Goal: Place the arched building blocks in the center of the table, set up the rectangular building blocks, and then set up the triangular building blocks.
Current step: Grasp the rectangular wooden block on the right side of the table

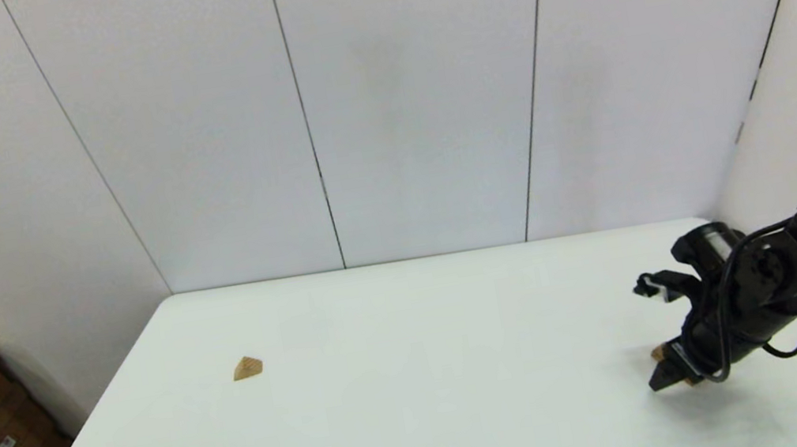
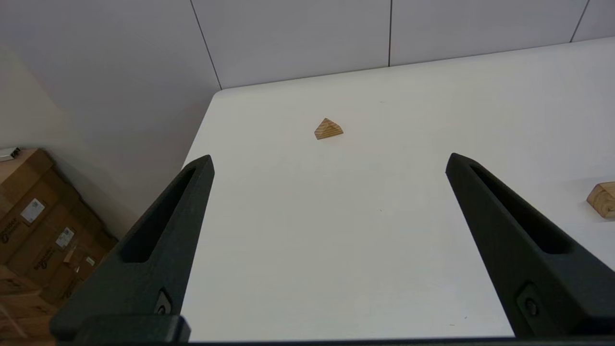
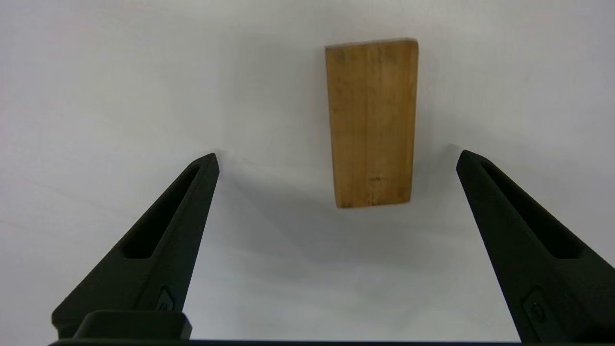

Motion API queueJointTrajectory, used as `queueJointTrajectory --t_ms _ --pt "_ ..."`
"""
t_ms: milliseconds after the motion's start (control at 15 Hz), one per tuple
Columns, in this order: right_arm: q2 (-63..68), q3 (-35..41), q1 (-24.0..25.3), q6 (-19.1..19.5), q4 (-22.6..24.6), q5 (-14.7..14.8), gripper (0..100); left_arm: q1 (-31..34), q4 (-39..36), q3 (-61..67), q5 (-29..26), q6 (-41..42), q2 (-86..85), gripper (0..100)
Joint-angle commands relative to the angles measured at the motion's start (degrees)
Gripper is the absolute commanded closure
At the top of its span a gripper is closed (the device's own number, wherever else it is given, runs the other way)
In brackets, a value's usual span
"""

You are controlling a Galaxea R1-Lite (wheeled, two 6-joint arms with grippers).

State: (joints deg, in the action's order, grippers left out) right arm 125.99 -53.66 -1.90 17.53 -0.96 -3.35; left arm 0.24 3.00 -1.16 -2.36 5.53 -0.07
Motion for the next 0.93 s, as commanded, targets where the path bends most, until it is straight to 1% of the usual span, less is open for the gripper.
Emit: queueJointTrajectory --t_ms 67,333,400,600,933 --pt "0.8 -1.8 0.0 0.0 -0.1 0.3 0 0.0 0.0 0.0 0.1 -0.1 0.1 0" --pt "2.2 -2.5 0.0 0.0 -0.1 0.4 0 0.0 0.0 0.0 0.1 -0.1 0.1 0" --pt "2.2 -2.5 0.0 0.0 -0.1 0.3 100 0.0 0.0 0.0 0.1 -0.1 0.1 0" --pt "2.0 -2.5 0.0 -1.0 -0.1 0.2 100 0.0 0.0 0.0 0.1 -0.1 0.1 0" --pt "2.1 -2.5 0.0 -1.1 -0.1 0.2 100 0.0 0.0 0.0 0.1 -0.1 0.1 0"
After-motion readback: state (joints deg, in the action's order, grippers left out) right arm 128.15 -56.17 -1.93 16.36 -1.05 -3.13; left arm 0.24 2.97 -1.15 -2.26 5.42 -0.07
